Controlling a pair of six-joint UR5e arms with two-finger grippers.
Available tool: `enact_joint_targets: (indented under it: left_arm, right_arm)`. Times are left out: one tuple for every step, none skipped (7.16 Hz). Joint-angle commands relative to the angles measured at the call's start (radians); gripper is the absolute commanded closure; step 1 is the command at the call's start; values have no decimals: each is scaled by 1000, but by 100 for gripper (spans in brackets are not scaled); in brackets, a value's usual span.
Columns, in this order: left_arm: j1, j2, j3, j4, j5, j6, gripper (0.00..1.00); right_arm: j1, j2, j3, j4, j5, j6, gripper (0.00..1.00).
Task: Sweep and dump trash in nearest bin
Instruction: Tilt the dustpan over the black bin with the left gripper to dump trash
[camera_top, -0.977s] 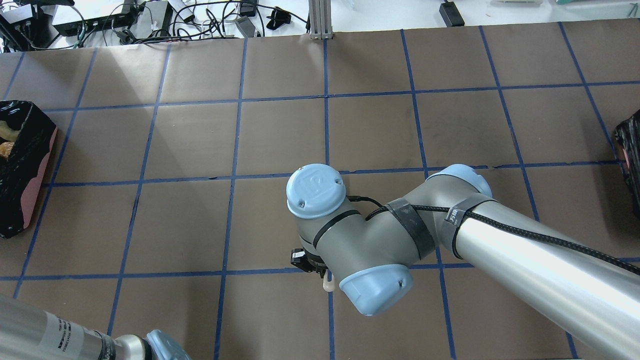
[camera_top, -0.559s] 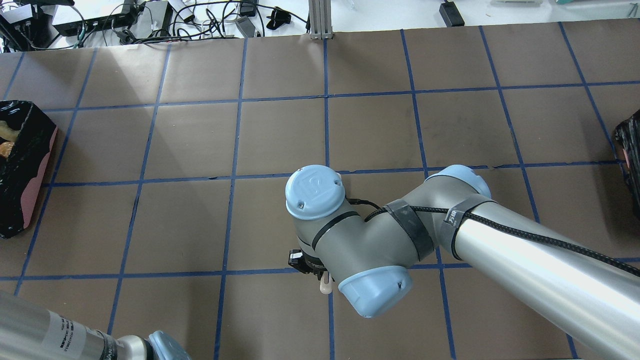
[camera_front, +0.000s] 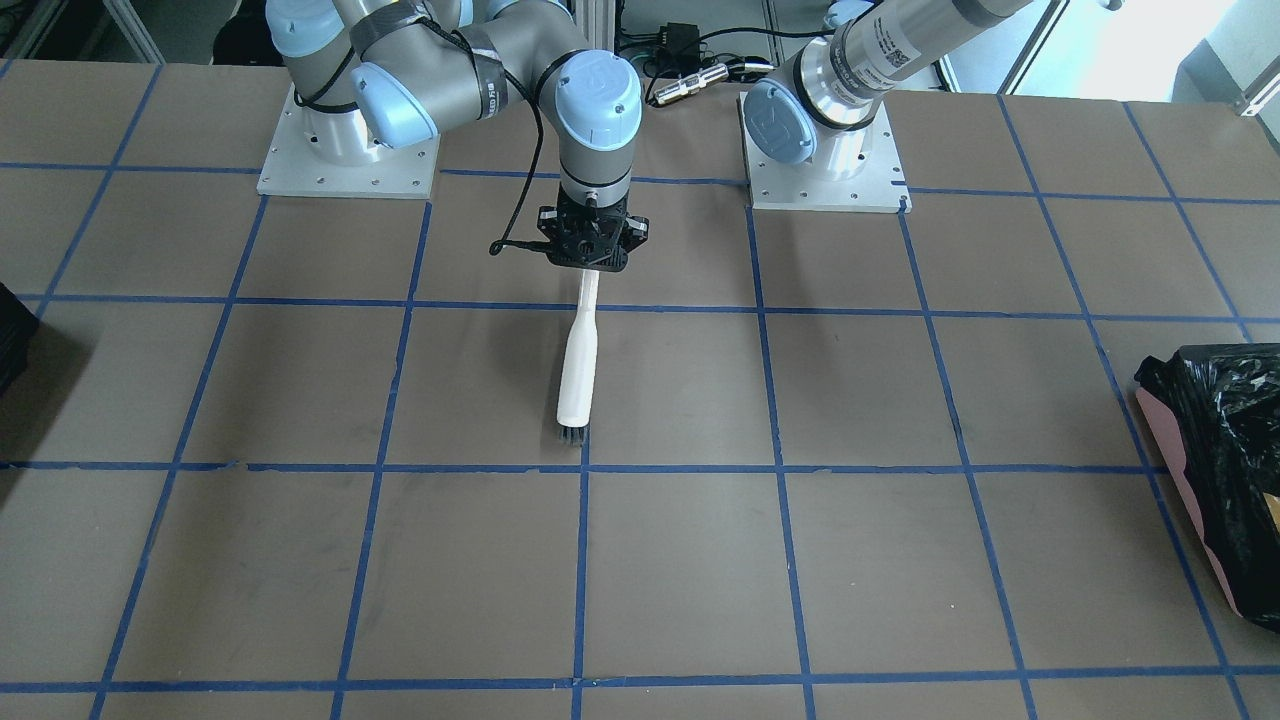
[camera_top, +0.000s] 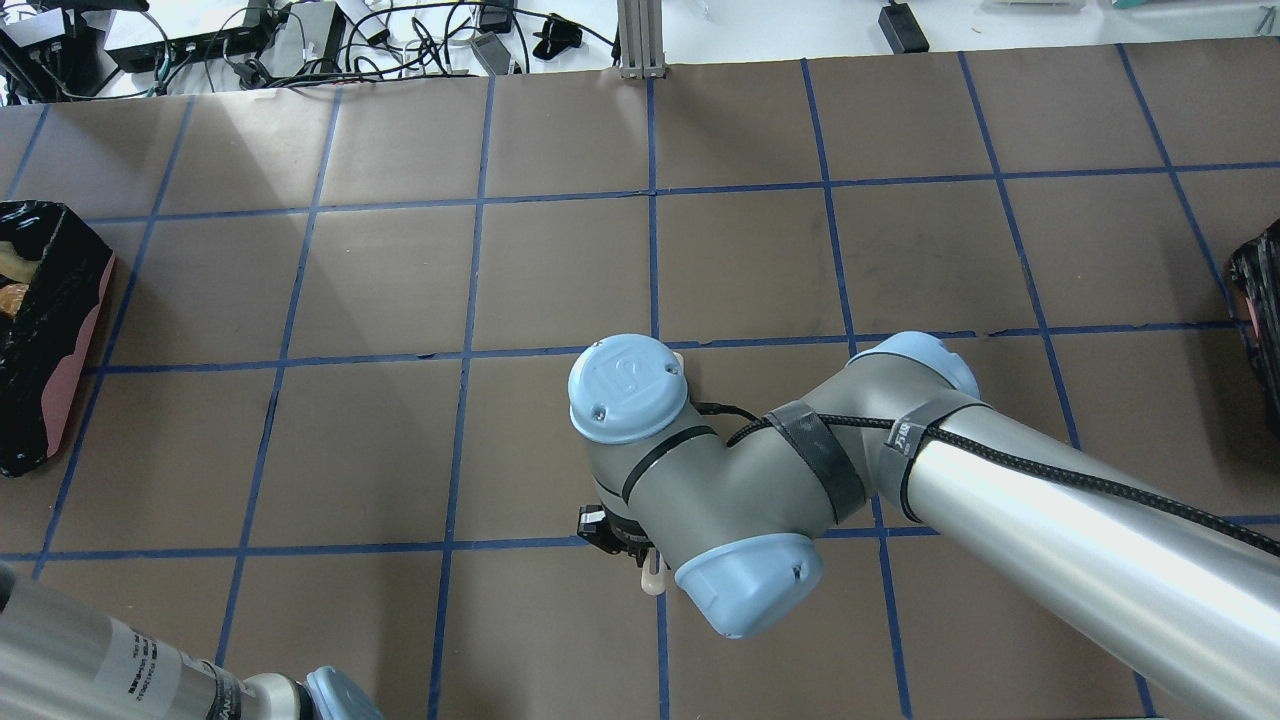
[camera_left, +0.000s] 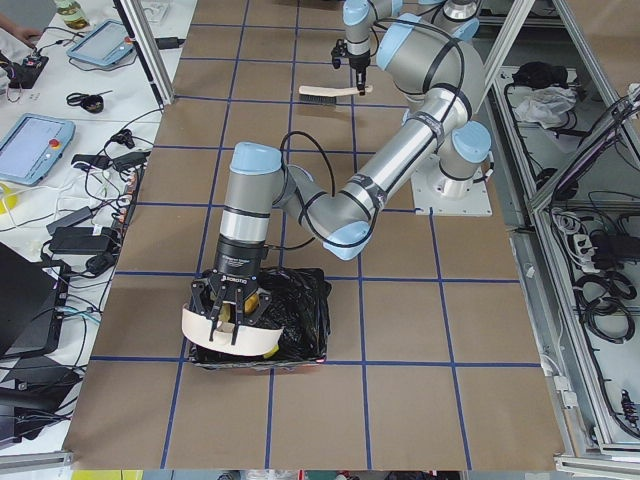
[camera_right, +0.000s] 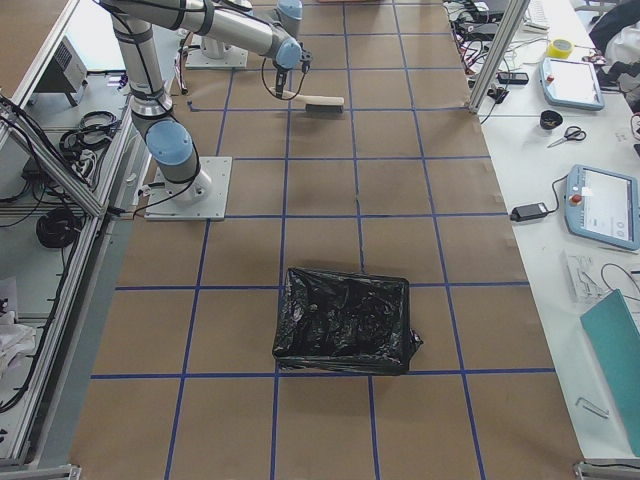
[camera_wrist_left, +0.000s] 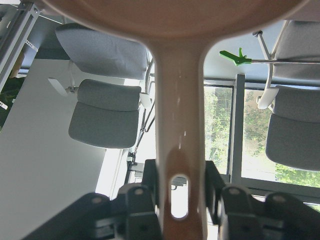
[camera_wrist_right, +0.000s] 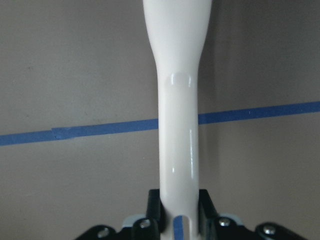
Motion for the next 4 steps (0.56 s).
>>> enact_joint_targets:
  left_arm:
    - [-47,50,2,-77,2,-77,100]
    - [-101,93,5,-227,16,-199,100]
    - [-133,133,1,-371,15,-334,100]
    - [-165,161,-11,-493,1,-511,100]
  right_arm:
    - [0,6,-1,7,0,-10,69]
    - [-1,6,-2,4,0,-13,47]
    - [-1,6,-2,1,0,-15,34]
    - [-1,6,-3,-1,0,-16,21]
